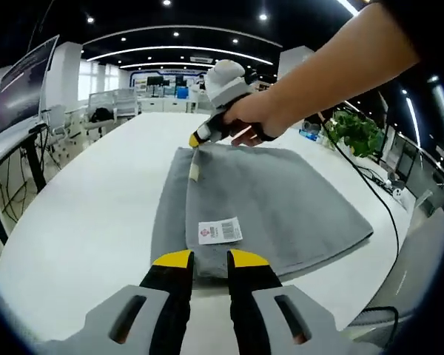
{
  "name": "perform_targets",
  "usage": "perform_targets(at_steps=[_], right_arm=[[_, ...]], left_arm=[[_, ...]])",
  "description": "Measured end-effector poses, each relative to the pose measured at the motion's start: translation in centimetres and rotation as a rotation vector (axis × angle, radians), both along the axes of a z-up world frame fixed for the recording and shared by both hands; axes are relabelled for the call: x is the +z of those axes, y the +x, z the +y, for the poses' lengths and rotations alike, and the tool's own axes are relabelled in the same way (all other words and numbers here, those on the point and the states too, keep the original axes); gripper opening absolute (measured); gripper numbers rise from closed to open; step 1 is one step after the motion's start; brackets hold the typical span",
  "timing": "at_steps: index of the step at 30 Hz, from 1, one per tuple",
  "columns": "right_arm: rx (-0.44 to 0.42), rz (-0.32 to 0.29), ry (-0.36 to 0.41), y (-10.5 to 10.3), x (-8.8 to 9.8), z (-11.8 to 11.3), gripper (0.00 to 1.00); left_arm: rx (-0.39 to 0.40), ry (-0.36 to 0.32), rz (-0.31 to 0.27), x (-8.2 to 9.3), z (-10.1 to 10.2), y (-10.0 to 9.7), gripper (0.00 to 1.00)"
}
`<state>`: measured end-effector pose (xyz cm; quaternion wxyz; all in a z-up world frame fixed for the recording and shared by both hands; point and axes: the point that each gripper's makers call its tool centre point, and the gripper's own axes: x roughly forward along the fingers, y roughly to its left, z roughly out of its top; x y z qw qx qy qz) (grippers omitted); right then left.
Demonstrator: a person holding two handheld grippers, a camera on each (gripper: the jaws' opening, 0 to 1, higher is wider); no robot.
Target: Fold the towel on the table until its edges align and the towel forms a compact rectangular stack.
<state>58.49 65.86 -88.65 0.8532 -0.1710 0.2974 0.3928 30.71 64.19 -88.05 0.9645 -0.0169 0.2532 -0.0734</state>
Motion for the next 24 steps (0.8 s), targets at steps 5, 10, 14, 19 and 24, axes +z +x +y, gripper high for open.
perform_targets(at_steps=[5, 10, 14, 19, 24], right_arm=[[0.009, -0.006, 0.013, -0.7, 0.8, 0.2, 0.01], [0.02, -0.008, 0.04, -0.3, 1.1, 0.2, 0.04], [0.028, 0.0, 0.059, -0.3, 1.1, 0.1, 0.11], [0.026, 0.013, 0.081, -1.1, 1.6, -0.1, 0.21], [0.028, 0.012, 0.087, -1.0, 2.2, -0.6, 0.26]], left_arm=[[-0.023, 0.032, -0.054, 1.1, -0.5, 0.8, 0.18], [-0.072, -0.007, 0.033, -0.6, -2.0, 0.7, 0.19], [-0.061, -0.024, 0.116, -2.7, -2.0, 0.4, 0.26], [-0.096, 0.019, 0.123, -3.2, -2.0, 0.3, 0.27], [-0.103, 0.024, 0.133, -3.3, -2.0, 0.3, 0.27]])
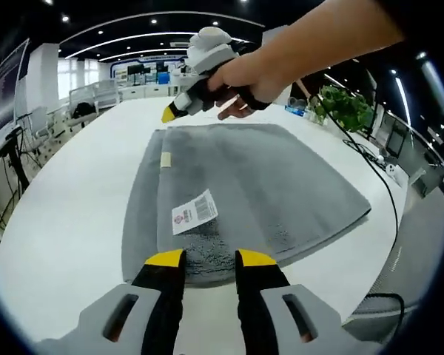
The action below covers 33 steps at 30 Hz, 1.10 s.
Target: Fold the towel on the table until its edges align and the towel forms a compact rectangular stack.
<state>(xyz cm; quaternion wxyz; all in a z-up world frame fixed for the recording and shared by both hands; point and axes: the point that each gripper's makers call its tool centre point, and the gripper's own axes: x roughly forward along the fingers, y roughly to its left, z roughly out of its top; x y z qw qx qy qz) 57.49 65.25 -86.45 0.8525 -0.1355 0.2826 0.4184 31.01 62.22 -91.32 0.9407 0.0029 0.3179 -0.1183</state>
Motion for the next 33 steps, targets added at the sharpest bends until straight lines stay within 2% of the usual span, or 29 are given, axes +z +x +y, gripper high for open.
perform_targets(at_steps=[4, 12, 16, 18, 24, 30, 33], right_arm=[[0.013, -0.002, -0.003, 0.6, 0.3, -0.4, 0.31], [0.011, -0.023, 0.028, 0.2, 2.3, -0.9, 0.48], [0.008, -0.021, 0.026, 1.1, 2.3, -1.6, 0.52], [-0.001, -0.022, 0.026, 0.7, 2.7, -1.9, 0.54], [-0.008, -0.032, 0.035, 1.6, 3.6, -2.7, 0.58], [-0.012, -0.048, 0.046, 2.3, 4.8, -3.7, 0.66], [-0.008, -0.056, 0.04, 1.7, 5.5, -4.2, 0.7]], left_arm=[[0.014, -0.012, -0.001, 0.3, 0.0, 0.1, 0.28], [-0.019, -0.002, -0.047, 2.0, -1.2, 1.2, 0.29], [-0.032, -0.012, -0.053, 3.0, -2.1, 1.3, 0.3], [-0.044, -0.007, -0.064, 3.4, -2.5, 1.4, 0.31], [-0.071, 0.004, -0.096, 4.9, -3.7, 1.7, 0.32], [-0.089, 0.01, -0.12, 5.8, -4.7, 2.0, 0.42], [-0.092, 0.02, -0.131, 6.4, -5.2, 2.1, 0.48]])
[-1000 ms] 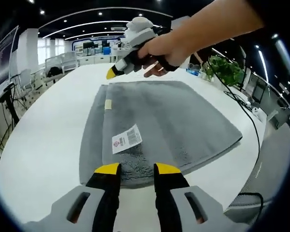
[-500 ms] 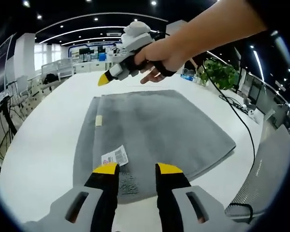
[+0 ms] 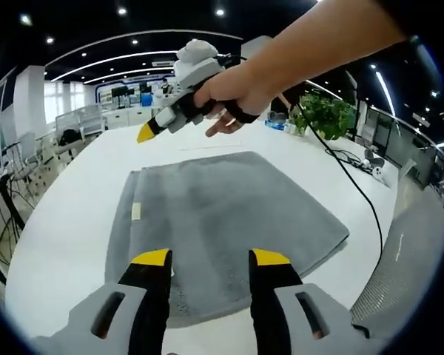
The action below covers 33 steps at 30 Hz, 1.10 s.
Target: Fold the towel on the table until its edges align and the towel forms a compact rectangular stack.
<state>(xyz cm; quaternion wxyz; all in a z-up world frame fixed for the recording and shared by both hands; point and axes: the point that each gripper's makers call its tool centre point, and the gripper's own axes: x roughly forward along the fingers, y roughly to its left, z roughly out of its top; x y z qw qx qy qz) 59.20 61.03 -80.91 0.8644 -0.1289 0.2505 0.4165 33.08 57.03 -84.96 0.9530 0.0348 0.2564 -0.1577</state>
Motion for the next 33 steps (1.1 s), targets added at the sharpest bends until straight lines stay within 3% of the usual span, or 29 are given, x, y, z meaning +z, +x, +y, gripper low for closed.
perform_targets(at_steps=[7, 12, 18, 26, 33], right_arm=[[-0.016, -0.019, 0.003, -0.8, 1.9, -1.7, 0.79], [-0.015, -0.031, 0.01, -0.7, 2.8, -2.8, 0.87], [-0.047, -0.011, 0.015, -1.0, 3.7, -4.2, 0.99], [-0.068, -0.017, 0.017, -0.5, 5.1, -6.4, 0.99], [-0.101, -0.033, 0.007, 0.1, 6.2, -10.0, 0.99]], left_arm=[[-0.035, 0.003, -0.026, 1.0, -1.5, 0.3, 0.67], [-0.046, -0.014, -0.03, 1.6, -2.5, 0.6, 0.86], [-0.067, -0.03, -0.037, 2.3, -3.4, 0.5, 0.94], [-0.099, -0.04, -0.017, 2.3, -4.6, 0.4, 0.99], [-0.094, -0.047, -0.031, 3.3, -5.4, 0.7, 0.99]])
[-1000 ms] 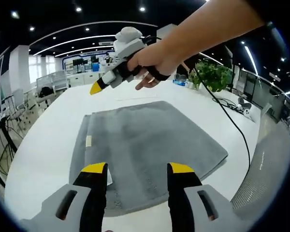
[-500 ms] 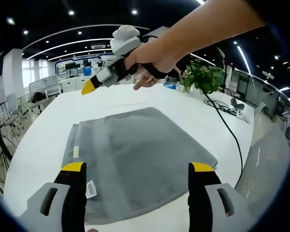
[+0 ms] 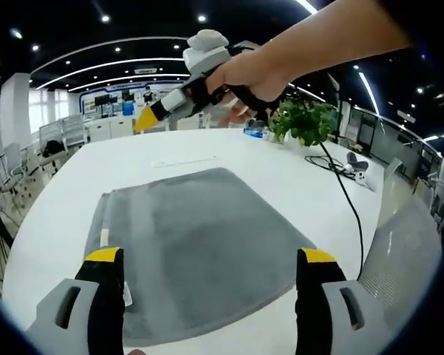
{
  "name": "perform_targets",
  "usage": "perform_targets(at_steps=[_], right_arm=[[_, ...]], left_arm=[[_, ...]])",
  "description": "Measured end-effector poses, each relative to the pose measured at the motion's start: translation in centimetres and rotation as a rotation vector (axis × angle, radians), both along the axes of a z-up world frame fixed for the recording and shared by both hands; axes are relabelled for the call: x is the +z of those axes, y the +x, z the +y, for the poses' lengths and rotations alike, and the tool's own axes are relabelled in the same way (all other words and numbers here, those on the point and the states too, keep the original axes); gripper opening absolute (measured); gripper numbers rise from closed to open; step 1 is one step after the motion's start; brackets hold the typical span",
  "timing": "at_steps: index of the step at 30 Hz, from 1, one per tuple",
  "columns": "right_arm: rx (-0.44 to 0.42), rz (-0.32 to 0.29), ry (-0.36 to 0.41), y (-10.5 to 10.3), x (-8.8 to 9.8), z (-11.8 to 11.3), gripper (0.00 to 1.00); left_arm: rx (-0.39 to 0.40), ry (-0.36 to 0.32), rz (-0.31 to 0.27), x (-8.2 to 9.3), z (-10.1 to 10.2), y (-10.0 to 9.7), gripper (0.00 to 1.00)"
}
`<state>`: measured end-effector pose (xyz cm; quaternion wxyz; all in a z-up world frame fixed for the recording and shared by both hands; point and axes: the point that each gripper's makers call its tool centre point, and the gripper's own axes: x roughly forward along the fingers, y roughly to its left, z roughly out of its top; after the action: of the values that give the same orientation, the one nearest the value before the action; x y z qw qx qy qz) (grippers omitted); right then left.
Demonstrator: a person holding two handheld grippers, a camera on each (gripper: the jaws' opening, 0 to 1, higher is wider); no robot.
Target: Fold the towel on the table until its edges align and the towel forms a compact rectangular stack.
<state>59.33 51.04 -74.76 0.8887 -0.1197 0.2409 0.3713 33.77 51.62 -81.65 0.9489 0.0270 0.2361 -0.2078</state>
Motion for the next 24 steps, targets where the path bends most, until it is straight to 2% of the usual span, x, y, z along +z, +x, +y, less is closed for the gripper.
perform_targets(at_steps=[1, 4, 8, 19, 24], right_arm=[[-0.003, -0.003, -0.001, 0.2, 0.1, -0.4, 0.99], [-0.025, -0.01, -0.002, 0.8, 0.5, -2.2, 0.99], [-0.049, -0.016, 0.011, 1.0, 1.1, -3.4, 0.99], [-0.07, -0.017, 0.017, -0.4, 1.9, -6.3, 0.99], [-0.089, -0.018, 0.023, -0.9, 2.1, -8.3, 0.98]], left_arm=[[0.006, -0.002, -0.017, 0.4, -0.1, 0.2, 0.99], [0.013, -0.021, -0.019, 0.7, -0.6, 0.3, 0.99], [0.011, -0.022, -0.042, 1.5, -1.1, 0.6, 0.99], [-0.046, -0.022, -0.067, 2.8, -3.9, 0.7, 0.99], [-0.07, -0.017, -0.067, 3.0, -5.0, 0.2, 0.98]])
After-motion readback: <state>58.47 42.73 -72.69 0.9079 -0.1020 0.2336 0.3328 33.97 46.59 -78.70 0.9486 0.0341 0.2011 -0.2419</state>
